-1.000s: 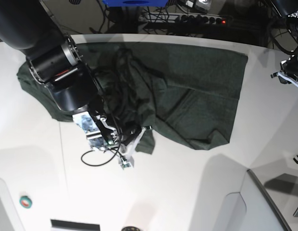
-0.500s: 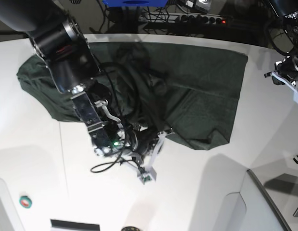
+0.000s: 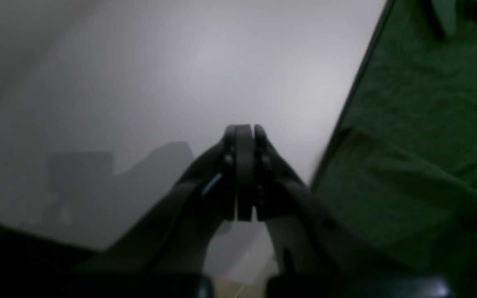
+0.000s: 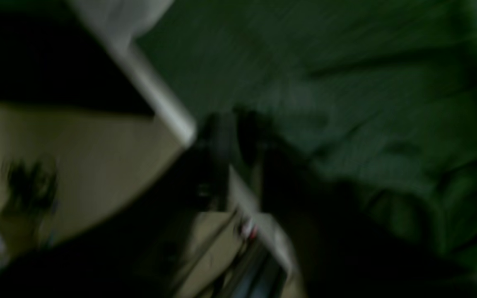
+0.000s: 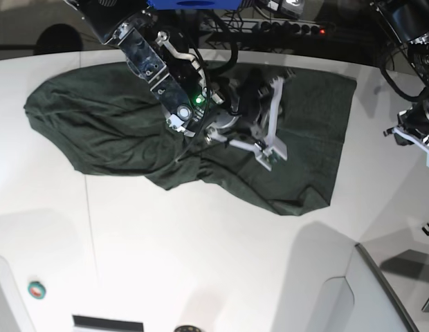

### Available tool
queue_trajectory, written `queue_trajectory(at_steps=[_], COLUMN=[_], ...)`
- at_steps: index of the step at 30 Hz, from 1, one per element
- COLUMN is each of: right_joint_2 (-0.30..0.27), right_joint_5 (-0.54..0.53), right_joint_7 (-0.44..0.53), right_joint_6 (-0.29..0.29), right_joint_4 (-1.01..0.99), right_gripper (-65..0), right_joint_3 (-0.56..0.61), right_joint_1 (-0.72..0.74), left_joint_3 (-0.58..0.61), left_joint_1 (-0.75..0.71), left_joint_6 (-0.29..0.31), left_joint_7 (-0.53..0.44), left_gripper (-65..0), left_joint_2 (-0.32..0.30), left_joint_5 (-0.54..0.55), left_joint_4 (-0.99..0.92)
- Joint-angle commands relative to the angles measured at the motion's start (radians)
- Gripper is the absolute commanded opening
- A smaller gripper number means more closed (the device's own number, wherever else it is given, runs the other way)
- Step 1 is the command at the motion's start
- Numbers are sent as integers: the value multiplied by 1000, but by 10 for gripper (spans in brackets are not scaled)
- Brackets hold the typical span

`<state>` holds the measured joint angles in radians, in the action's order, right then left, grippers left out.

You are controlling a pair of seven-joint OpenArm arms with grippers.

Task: Layout the t-shirt on the table in an organized manner, then fold the t-shirt properly
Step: 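Grasp the folded fabric with the right gripper and drag it toward the left gripper, then release the fabric and move the right gripper to the shirt corner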

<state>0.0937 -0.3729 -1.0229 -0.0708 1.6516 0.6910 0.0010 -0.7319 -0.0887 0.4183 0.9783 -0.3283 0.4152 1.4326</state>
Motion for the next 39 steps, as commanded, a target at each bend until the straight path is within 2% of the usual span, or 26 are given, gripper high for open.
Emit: queue_trajectory(at_steps=[1,3,4,8,10,12,15,17,21,24,29,33,37,39], right_joint_2=[-16,-58,-91,-288,-371,-447,-501,-527,-539,-527,-429,-372,-348,-345], right_joint_5=[8,8,8,10,10,10,10,10,15,96,315,441,467,467], right_joint_7=[-1,-46,-52,-47,-27,43,151,200,252,276,273,276,333,353], right_joint_6=[1,2,2,2,1,-5,-8,-8,1,2,-1,-7,-17,-56], right_joint_4=[42,104,146,137,40,-80,-241,-339,-448,-462,-472,-531,-595,-643], right_gripper=[-407,-278,-261,-308,-327,-344,-350,-350,-350,-345,-342,-342,-345,-348], right_joint_3=[-27,-78,-121,-282,-314,-314,-296,-216,-32,43,-26,-41,-41,-55], right_joint_1=[46,67,75,147,195,236,279,320,362,354,305,304,314,327], left_joint_3=[-5,-5,-5,84,139,182,219,220,223,216,214,214,214,214], left_joint_1=[7,13,13,5,4,4,13,17,17,13,4,4,4,4], left_joint_6=[1,1,1,1,1,1,1,1,1,1,1,1,1,1], left_joint_7=[-12,-12,-12,-17,-19,-19,-19,-19,-19,-19,-19,-19,-19,-19], left_gripper=[-650,-650,-650,-650,-650,-650,-650,-650,-650,-650,-650,-650,-650,-650], left_joint_2=[-18,-5,-2,4,4,7,19,34,36,33,28,28,28,28], left_joint_5=[4,4,4,4,4,4,4,4,4,4,4,4,4,4], left_joint_4=[15,15,13,15,15,15,15,21,15,15,15,15,15,15])
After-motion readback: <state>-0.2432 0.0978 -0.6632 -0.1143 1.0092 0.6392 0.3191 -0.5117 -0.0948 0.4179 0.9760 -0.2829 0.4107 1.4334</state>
